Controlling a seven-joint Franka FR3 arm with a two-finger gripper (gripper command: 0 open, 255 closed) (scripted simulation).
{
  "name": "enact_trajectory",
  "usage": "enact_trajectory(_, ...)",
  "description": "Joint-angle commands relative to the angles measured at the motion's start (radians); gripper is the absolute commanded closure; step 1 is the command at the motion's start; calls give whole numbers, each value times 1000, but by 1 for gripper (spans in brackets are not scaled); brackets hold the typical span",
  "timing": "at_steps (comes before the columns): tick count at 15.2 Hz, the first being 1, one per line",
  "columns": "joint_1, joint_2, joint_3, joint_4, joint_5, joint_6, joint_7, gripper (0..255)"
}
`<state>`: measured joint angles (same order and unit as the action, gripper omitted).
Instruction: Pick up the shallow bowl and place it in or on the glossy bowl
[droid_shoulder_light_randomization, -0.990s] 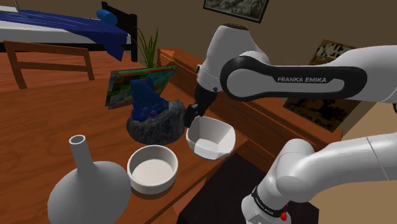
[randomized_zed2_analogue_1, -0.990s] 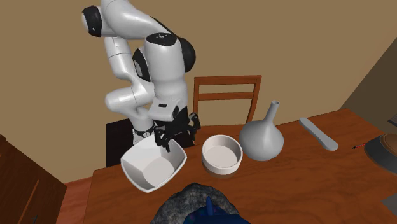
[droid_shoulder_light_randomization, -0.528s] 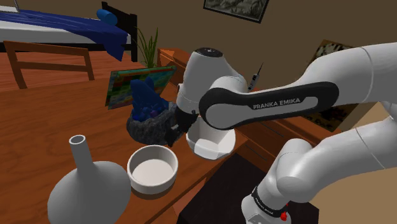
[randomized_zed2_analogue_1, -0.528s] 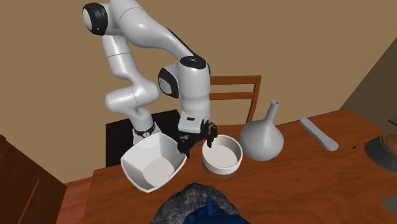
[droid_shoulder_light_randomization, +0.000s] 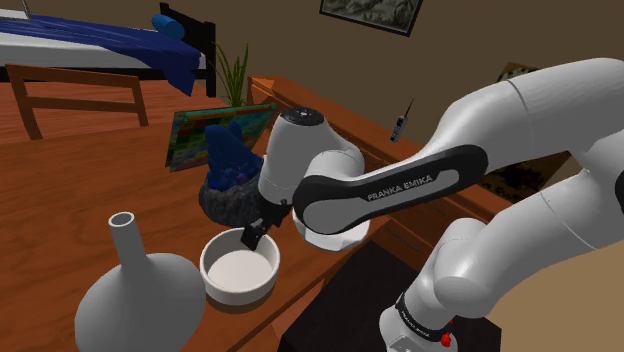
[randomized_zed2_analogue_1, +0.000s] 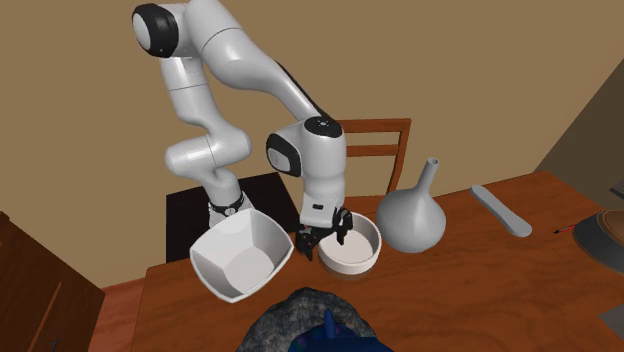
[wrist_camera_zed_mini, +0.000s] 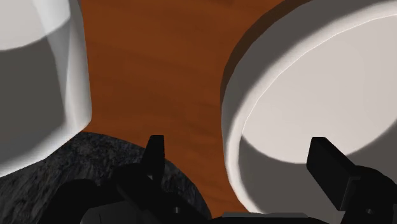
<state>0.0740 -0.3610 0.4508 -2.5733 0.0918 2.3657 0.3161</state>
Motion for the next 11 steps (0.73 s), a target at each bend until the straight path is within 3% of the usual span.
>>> enact_trajectory(1,-4,19,7,-14,-6,32,7,0)
enact_trajectory(10,-8,37,11,-21,-14,58,13,0)
enact_trajectory(11,-8,33,8,-23,-12,55,9,255)
